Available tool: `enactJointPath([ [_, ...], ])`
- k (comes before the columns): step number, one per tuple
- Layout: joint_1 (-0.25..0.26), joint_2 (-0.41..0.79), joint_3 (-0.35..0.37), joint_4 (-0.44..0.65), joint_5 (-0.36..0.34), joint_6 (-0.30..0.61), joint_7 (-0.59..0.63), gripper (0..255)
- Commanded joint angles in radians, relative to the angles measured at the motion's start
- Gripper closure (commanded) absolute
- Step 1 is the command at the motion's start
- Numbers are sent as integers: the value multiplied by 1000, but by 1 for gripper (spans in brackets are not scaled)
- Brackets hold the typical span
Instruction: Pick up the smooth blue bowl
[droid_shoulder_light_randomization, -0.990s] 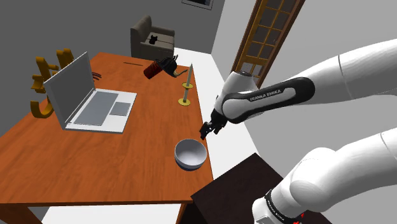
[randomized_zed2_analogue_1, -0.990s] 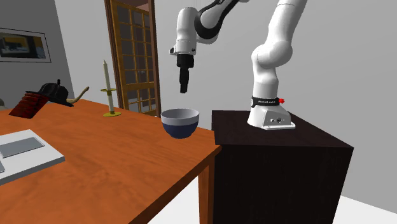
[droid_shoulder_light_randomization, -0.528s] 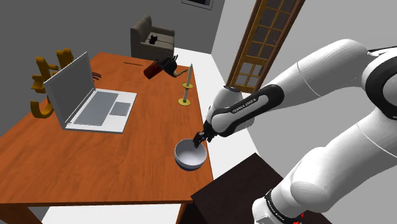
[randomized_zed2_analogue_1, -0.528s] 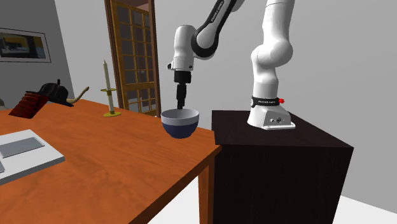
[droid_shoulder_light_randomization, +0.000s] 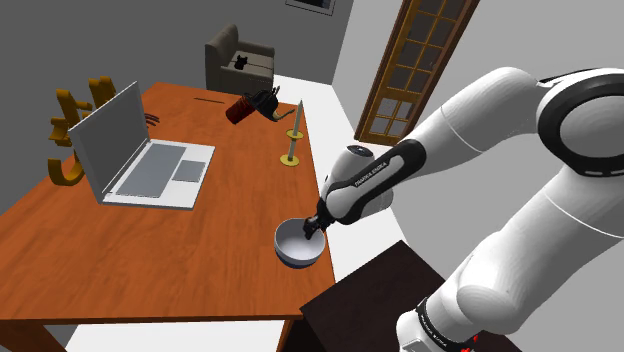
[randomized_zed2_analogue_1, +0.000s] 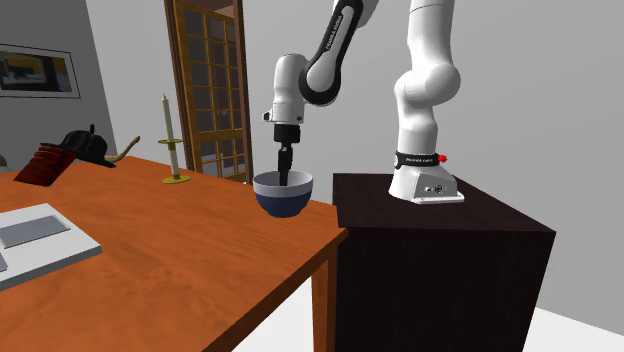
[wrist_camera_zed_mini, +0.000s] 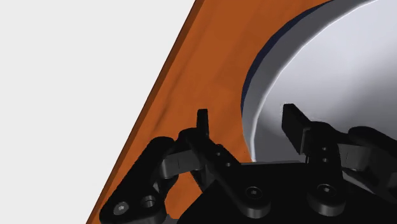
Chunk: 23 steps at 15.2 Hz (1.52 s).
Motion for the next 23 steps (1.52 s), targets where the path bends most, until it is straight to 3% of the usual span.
enactJointPath([
  [1,0,4,0,1,1,4,-1,255],
  [9,0,4,0,1,1,3,-1,255],
  [23,-16,-222,-3,19,-60,-240,59,255],
])
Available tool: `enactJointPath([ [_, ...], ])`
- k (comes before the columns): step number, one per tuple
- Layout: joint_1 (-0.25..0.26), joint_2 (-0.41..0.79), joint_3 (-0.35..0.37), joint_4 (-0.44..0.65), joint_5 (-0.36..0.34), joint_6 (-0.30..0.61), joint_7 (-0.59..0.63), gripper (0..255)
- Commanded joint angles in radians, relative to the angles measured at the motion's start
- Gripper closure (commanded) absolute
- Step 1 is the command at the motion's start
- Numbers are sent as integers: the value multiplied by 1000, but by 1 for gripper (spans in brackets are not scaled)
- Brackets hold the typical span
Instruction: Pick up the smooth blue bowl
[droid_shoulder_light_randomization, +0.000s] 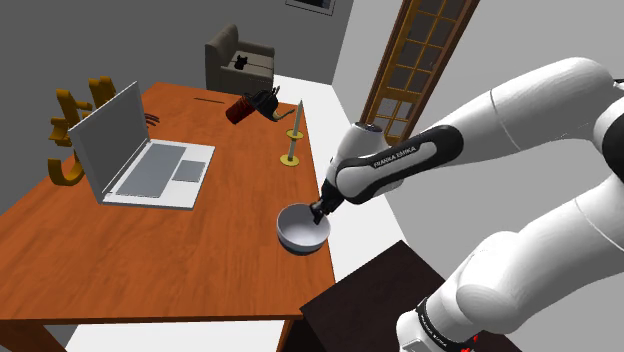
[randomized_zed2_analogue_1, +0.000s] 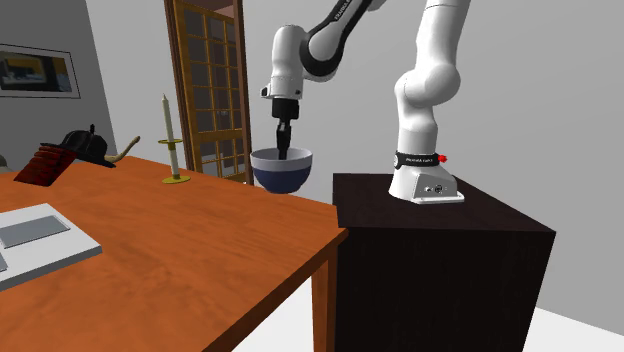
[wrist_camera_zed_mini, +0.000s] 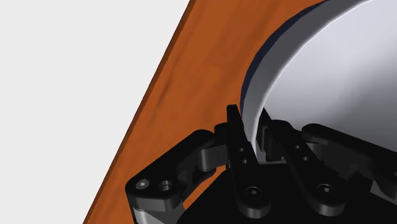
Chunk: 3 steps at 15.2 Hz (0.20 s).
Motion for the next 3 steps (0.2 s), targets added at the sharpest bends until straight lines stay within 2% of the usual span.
enactJointPath([
  [1,-1,-36,-1,0,-4,-36,5,255],
  [3,-2,-38,-1,0,-5,-38,5,255],
])
